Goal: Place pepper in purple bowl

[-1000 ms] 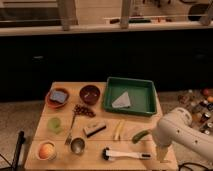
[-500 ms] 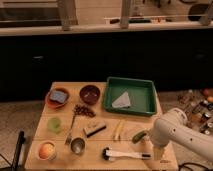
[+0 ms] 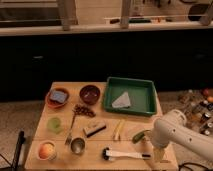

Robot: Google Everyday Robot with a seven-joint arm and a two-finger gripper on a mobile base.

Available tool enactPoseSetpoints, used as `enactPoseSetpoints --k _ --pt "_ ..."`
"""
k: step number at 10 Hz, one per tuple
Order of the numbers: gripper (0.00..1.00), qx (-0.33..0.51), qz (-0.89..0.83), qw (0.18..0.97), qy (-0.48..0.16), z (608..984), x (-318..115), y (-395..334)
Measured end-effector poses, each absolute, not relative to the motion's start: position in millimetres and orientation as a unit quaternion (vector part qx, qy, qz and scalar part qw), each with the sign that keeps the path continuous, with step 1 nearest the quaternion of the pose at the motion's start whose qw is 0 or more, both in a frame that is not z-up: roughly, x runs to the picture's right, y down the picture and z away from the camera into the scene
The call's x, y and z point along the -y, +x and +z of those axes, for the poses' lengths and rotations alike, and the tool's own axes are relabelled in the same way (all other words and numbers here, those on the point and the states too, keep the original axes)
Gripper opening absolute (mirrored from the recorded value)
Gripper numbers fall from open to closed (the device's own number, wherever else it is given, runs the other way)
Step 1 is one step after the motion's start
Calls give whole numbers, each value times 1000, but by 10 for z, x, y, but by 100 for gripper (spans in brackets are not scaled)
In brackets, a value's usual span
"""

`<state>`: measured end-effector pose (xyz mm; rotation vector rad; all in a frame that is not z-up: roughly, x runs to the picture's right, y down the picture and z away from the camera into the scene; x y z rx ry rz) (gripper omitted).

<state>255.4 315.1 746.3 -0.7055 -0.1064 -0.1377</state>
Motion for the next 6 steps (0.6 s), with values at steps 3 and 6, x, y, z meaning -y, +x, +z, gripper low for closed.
enactPoseSetpoints --k 3,6 --pt "80 58 -68 934 -345 7469 -3192 2574" --pt "80 60 -72 935 -342 7464 -3165 2553"
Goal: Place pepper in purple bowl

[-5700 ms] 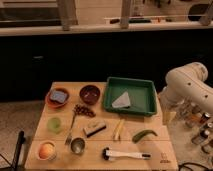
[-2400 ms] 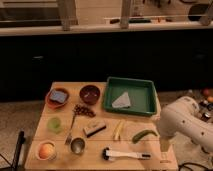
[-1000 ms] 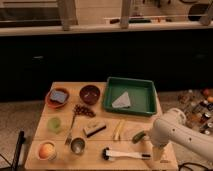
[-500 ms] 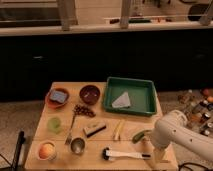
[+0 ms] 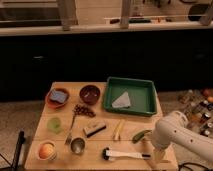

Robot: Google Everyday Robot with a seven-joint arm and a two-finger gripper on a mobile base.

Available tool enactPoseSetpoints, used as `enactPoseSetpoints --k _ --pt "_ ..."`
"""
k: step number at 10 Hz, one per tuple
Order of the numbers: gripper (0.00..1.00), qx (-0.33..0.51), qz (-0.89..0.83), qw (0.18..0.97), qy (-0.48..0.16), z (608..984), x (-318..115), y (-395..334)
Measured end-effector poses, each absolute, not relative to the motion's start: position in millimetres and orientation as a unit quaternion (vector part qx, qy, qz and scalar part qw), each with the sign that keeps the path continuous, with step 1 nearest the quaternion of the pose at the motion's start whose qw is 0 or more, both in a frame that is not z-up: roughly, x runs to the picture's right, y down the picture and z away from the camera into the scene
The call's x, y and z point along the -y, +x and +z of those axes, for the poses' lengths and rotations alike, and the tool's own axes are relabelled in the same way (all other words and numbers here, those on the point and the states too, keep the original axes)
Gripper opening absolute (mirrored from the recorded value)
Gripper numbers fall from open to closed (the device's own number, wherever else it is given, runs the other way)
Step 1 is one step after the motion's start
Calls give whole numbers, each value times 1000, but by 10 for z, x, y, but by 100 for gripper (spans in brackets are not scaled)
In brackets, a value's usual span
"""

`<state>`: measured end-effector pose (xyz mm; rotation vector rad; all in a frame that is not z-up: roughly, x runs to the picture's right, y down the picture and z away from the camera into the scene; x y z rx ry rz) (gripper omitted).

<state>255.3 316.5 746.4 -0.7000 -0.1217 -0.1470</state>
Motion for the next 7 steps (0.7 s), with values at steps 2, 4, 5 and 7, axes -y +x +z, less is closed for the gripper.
enactPoseSetpoints --k 2,4,5,7 --pt "80 64 -84 938 -329 7385 -3002 2490" --pt "80 66 -92 939 -324 7380 -2951 2453" --pt "80 68 -95 940 -321 7386 -2927 2444" --pt "80 70 -101 939 -320 7421 -2903 2415"
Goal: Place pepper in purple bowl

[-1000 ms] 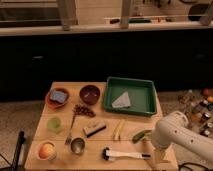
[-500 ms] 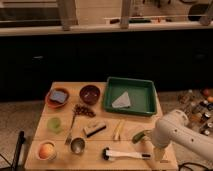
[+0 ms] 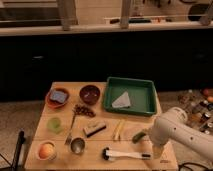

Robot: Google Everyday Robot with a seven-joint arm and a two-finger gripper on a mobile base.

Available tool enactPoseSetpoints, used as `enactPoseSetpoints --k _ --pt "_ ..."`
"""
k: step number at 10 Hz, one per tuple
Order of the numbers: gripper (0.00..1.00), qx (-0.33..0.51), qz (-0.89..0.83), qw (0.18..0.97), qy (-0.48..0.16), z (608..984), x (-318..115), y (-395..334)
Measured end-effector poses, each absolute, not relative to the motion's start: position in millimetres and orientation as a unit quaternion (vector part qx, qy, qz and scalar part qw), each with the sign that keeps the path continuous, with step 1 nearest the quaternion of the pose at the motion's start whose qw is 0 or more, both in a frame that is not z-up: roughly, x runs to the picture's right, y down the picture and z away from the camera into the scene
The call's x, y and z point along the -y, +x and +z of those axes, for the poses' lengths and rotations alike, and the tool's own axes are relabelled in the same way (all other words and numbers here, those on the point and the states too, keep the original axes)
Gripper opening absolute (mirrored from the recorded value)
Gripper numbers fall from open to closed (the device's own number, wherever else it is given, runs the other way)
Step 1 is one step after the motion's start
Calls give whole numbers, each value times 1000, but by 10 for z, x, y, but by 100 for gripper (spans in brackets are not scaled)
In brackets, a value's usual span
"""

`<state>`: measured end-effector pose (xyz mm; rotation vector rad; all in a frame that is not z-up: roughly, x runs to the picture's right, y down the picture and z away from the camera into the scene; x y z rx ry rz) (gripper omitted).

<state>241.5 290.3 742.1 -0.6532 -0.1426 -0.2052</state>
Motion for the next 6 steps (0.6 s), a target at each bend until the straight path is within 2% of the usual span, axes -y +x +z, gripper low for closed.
enactPoseSetpoints --k 6 --pt "78 64 -114 936 -327 7665 -2842 2345"
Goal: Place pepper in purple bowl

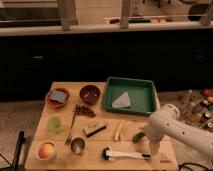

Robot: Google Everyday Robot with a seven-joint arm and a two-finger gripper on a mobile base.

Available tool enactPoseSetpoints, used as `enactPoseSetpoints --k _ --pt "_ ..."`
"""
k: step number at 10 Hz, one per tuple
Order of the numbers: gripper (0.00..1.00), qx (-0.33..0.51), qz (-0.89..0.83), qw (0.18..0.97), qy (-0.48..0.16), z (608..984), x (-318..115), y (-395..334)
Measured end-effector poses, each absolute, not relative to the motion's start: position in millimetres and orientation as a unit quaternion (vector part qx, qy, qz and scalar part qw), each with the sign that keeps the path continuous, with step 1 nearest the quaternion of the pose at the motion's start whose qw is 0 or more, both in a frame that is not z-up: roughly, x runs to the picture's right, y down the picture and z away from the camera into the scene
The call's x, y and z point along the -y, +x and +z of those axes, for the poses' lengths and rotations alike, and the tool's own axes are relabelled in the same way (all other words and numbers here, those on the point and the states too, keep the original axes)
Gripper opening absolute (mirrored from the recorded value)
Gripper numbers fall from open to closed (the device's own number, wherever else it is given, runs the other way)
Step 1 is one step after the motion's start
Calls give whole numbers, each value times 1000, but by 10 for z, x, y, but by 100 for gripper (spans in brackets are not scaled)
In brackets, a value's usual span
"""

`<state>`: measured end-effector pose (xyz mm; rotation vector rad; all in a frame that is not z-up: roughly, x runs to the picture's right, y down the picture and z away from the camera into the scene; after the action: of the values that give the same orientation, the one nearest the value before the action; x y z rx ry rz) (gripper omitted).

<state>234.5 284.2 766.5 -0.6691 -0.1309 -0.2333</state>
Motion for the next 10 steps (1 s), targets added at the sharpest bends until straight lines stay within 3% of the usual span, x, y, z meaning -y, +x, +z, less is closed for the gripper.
enactPoseSetpoints --k 1,8,10 --pt "72 63 -114 936 -328 7699 -2829 2344" --pt "3 63 -120 932 -337 7881 -2841 2371" --pt "0 63 -121 932 -337 7887 -2842 2367"
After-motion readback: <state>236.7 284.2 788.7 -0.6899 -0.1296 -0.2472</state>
